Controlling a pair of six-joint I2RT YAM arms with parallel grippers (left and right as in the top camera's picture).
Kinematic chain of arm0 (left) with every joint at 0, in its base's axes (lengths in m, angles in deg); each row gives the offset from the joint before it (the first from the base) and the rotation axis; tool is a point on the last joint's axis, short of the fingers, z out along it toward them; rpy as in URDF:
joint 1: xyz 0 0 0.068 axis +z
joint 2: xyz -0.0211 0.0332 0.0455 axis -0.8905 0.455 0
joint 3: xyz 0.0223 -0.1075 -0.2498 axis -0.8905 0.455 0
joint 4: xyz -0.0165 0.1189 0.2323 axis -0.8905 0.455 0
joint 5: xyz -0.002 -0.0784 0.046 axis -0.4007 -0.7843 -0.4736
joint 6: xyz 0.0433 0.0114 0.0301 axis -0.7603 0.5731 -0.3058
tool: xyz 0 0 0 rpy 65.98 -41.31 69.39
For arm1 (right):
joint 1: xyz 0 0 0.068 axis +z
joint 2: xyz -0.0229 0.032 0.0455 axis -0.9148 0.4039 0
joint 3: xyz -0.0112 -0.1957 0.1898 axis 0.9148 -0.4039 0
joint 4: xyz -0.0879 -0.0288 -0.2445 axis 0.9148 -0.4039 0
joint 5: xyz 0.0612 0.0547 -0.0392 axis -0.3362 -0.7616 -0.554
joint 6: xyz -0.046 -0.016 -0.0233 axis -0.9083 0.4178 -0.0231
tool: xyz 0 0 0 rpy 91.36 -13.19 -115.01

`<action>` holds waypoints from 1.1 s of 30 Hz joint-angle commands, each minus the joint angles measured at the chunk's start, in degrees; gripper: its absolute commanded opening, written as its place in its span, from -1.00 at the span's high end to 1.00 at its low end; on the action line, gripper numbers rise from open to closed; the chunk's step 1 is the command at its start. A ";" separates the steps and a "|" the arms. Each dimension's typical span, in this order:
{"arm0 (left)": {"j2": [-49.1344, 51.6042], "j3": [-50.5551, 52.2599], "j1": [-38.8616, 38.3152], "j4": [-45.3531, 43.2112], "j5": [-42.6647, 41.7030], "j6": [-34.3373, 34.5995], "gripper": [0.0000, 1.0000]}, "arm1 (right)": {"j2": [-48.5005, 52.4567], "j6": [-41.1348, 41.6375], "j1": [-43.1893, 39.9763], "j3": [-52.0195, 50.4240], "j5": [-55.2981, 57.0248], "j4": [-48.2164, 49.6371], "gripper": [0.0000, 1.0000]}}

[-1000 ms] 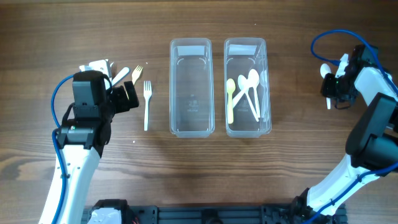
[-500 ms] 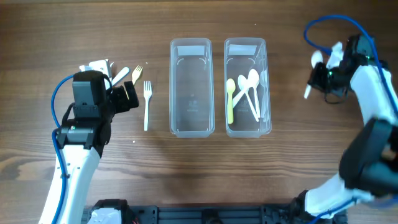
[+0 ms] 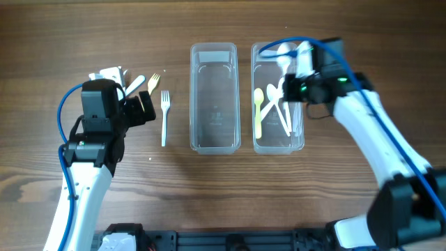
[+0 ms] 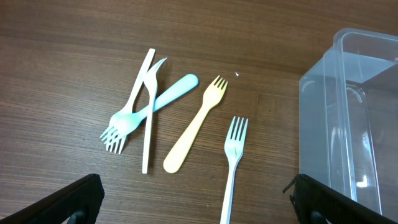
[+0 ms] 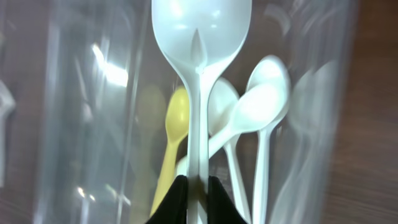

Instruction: Pack container

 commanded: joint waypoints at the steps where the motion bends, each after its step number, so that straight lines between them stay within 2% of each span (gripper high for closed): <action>1: 0.20 -1.27 0.48 -0.11 0.33 -1.31 -1.00 | 0.57 -0.11 3.02 -0.11 -0.33 2.95 0.57; 3: 0.20 -1.27 0.48 -0.11 0.33 -1.31 -1.00 | -0.33 -0.22 3.76 1.14 -0.33 3.80 0.26; 5: 0.22 -1.27 0.48 -0.13 0.33 -1.31 -1.00 | -1.84 -0.20 3.39 3.13 -0.28 3.80 0.04; 8: 0.20 -1.27 0.48 -0.11 0.33 -1.31 -1.00 | -6.14 0.04 0.13 5.68 -0.13 3.72 -0.17; 11: 0.20 -1.27 0.48 -0.11 0.33 -1.31 -1.00 | -9.94 1.75 -6.78 6.58 0.61 3.76 -0.35; 16: 0.22 -1.27 0.48 -0.11 0.33 -1.31 -1.00 | -10.54 4.70 -22.60 6.16 0.55 -0.52 -0.49; 20: 0.22 -1.27 0.48 -0.11 0.33 -1.31 -0.99 | -8.02 4.70 -28.44 6.10 0.55 -3.65 -0.51; 24: 0.22 -1.27 0.48 -0.26 -3.56 -0.57 -1.00 | -6.36 4.70 -29.24 6.10 0.52 -5.46 -0.76; 27: 0.20 -1.27 0.48 0.17 -14.01 1.97 -1.00 | -5.68 4.72 -29.22 6.10 0.28 -6.43 -0.98; 29: 0.42 -1.27 0.48 0.63 -14.21 2.16 -1.00 | -5.68 4.74 -29.22 6.10 0.28 -6.67 -0.99; 31: 0.98 -1.27 0.48 2.38 -10.97 6.78 -1.00 | -5.68 5.42 -29.22 6.10 0.28 -7.02 -0.99; 33: 1.97 -1.55 0.46 3.89 -10.86 6.84 -0.99 | -5.68 6.43 -29.22 6.10 0.26 -7.10 -0.99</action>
